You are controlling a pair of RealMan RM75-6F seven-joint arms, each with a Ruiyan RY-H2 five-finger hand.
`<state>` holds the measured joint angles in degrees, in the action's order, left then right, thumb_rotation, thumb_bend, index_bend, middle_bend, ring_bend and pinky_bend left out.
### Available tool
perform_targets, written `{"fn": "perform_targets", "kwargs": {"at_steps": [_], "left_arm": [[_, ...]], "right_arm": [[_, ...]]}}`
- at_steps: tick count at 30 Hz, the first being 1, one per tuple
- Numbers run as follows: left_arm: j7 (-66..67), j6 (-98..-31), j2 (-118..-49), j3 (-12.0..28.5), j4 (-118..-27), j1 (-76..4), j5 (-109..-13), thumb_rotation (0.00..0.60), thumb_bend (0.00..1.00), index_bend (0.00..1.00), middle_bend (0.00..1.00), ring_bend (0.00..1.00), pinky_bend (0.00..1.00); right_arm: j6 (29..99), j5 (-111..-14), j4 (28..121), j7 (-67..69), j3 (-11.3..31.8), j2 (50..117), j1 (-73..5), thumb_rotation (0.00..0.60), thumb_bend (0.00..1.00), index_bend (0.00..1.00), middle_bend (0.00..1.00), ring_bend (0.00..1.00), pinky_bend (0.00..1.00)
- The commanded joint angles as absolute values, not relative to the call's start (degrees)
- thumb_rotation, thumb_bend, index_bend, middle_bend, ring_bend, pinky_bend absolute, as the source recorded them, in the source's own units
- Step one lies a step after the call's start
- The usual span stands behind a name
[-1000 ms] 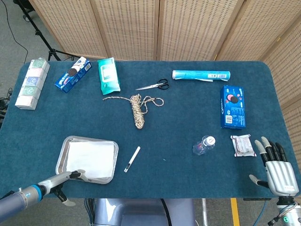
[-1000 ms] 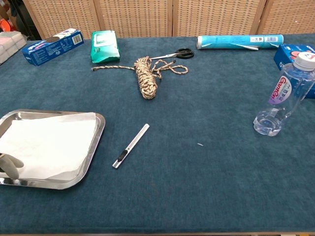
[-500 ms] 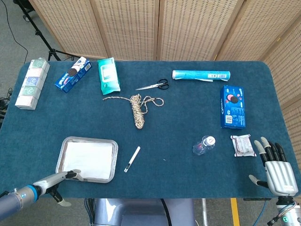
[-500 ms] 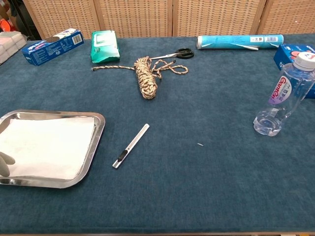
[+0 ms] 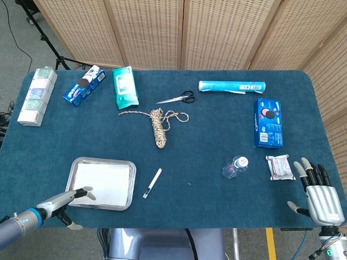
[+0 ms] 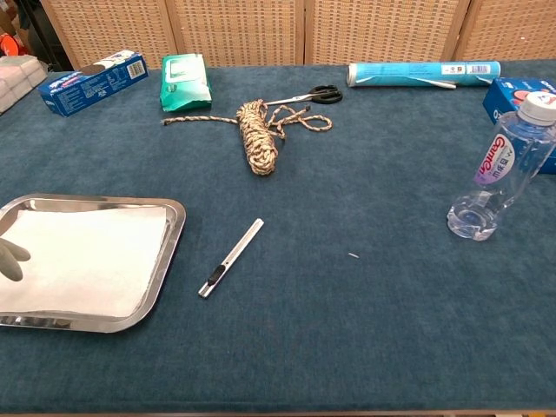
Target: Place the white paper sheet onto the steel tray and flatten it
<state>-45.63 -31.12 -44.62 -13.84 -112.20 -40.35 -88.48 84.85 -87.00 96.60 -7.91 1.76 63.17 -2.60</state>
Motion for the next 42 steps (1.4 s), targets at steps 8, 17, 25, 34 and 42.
{"fn": "perform_targets", "kwargs": {"at_steps": [8,17,25,34,42], "left_arm": [[-44.2,-32.8,-45.5,-12.4,-111.3,-38.7,-87.2,0.600,0.12,0.22,0.00,0.00,0.00],[-36.1,-50.2,-50.1,-8.5,-109.5,-30.1,-85.9,0.600,0.12,0.16,0.00,0.00,0.00],[-35.3,-52.1,-55.1,-6.7,-106.5,-27.7,-82.4,0.600,0.11,0.16,0.00,0.00,0.00],[-34.1,-47.5,-60.9,-3.9,-100.9,-29.6,-78.8,0.600,0.11,0.16,0.00,0.00,0.00],[-34.8,-43.7,-63.2,-2.4,-98.9,-31.9,-79.3,0.600,0.11,0.15,0.00,0.00,0.00]], "right_arm": [[84.9,-87.2,96.5,-7.8,1.7,63.2,-2.6,0.600,0.00,0.00,0.00,0.00,0.00],[84.8,-87.5,96.4,-7.6,1.6,63.3,-2.7,0.600,0.00,0.00,0.00,0.00,0.00],[84.5,-87.3,96.3,-7.7,1.6,63.3,-2.8,0.600,0.00,0.00,0.00,0.00,0.00],[84.5,-87.1,96.4,-7.9,1.7,63.4,-2.8,0.600,0.00,0.00,0.00,0.00,0.00],[84.7,-87.0,96.3,-7.1,1.8,63.0,-2.7,0.600,0.00,0.00,0.00,0.00,0.00]]}}
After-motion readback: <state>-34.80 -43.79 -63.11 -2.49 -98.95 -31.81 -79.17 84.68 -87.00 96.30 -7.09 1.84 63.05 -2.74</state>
